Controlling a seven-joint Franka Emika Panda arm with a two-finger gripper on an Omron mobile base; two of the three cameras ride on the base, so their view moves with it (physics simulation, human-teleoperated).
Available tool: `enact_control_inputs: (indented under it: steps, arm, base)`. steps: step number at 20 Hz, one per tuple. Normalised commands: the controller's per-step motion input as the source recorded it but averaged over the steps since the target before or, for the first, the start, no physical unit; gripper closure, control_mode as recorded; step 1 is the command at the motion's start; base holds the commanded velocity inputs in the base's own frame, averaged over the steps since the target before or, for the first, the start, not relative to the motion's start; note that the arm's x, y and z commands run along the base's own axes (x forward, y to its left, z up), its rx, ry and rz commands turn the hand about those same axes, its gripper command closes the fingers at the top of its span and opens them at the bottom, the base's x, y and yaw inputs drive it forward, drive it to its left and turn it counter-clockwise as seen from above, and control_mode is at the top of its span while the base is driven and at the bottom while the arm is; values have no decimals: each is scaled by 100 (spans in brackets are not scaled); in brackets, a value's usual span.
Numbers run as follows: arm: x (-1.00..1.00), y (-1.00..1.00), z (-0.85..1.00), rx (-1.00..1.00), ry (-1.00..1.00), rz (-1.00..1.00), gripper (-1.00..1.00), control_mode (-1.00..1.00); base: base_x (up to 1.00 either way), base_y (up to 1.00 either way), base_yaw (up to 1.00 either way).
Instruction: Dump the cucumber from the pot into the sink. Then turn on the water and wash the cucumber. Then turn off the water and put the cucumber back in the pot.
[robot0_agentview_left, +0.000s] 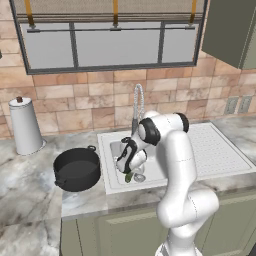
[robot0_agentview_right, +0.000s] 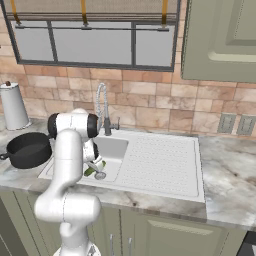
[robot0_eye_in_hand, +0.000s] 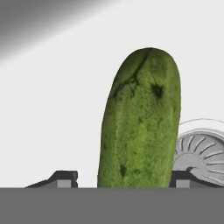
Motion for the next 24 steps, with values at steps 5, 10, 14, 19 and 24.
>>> enact_control_inputs:
  steps: [5, 10, 14, 19, 24]
  arm:
    - [-12, 0, -3, 1, 0, 0, 100, -100]
    - [-71, 0, 66, 2, -9, 0, 100, -100]
    - [-47, 0, 99, 0, -14, 0, 100, -100]
    - [-9, 0, 100, 0, -9, 0, 100, -100]
    - [-1, 0, 92, 1, -1, 0, 100, -100]
  base:
    - [0, 0, 0]
    - [0, 0, 0]
    - [0, 0, 0]
    - [0, 0, 0]
    - [0, 0, 0]
